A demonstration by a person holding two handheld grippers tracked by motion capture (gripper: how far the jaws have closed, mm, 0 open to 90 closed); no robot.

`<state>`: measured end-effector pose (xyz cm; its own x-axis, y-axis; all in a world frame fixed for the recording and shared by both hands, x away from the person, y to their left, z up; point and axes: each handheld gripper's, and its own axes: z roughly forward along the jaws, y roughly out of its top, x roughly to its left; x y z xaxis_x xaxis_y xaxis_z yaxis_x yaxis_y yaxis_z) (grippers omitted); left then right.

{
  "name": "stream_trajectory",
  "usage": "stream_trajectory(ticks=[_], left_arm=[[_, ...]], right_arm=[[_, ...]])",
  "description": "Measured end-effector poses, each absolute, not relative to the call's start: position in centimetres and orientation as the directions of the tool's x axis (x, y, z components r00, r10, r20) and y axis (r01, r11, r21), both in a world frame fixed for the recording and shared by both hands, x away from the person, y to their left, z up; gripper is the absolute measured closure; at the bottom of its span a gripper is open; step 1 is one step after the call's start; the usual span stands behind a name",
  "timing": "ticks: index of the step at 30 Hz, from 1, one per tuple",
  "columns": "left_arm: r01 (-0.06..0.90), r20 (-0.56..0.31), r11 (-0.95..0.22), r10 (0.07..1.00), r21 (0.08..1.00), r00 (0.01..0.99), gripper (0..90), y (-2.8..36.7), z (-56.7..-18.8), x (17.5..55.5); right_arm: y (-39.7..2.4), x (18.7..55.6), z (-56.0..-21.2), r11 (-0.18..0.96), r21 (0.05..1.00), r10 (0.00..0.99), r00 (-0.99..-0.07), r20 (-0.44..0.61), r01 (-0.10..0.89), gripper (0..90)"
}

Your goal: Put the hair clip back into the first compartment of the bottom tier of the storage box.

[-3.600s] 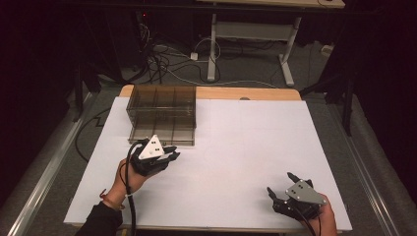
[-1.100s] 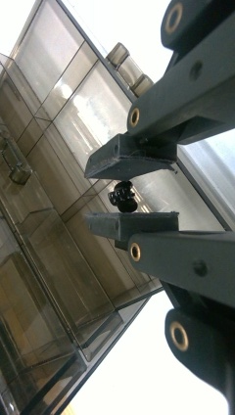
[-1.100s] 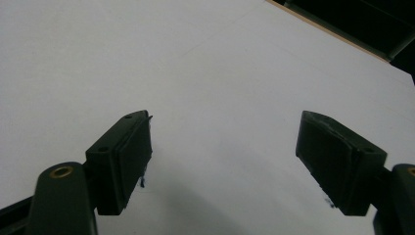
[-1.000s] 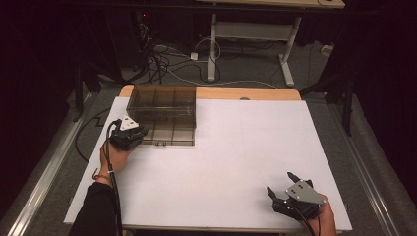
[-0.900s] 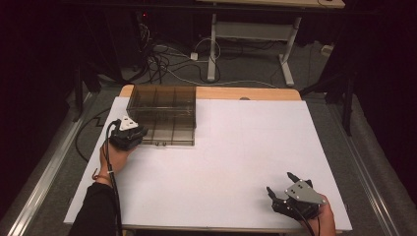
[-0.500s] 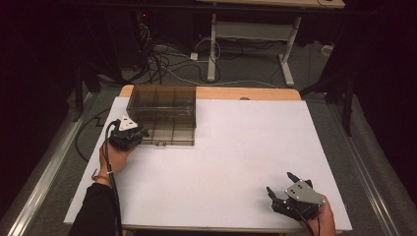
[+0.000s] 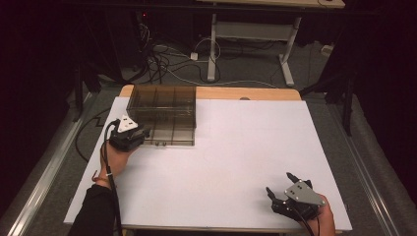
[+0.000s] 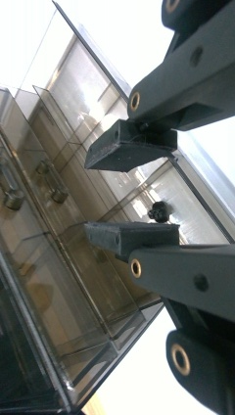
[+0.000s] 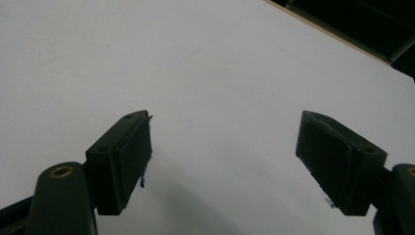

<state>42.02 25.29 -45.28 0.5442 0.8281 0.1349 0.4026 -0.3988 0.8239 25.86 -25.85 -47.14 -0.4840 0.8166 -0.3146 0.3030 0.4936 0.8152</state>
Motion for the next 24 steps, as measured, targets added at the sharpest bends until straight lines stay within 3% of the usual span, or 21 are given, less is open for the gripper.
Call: stream_trajectory(ticks=[4, 13, 17, 24], left_arm=[[0.379, 0.141, -0.394, 0.826, 0.838, 0.546, 56.4, 25.1, -44.9, 41.6], [0.352, 0.148, -0.38, 0.831, 0.855, 0.537, 27.3, 24.3, -44.6, 41.3], [0.337, 0.145, -0.366, 0.834, 0.867, 0.532, 19.8, 24.0, -44.6, 41.1], [0.306, 0.137, -0.342, 0.833, 0.889, 0.536, 17.1, 23.7, -44.3, 40.7]], right_arm=[[-25.9, 25.8, -47.1, 0.493, 0.817, 0.817, -0.484, -0.315, 0.3, 21.4], [-25.9, 25.8, -47.1, 0.492, 0.816, 0.817, -0.484, -0.313, 0.303, 21.4], [-26.0, 25.9, -47.1, 0.491, 0.817, 0.818, -0.484, -0.311, 0.304, 21.4], [-26.0, 25.9, -47.2, 0.494, 0.816, 0.815, -0.488, -0.314, 0.299, 21.4]])
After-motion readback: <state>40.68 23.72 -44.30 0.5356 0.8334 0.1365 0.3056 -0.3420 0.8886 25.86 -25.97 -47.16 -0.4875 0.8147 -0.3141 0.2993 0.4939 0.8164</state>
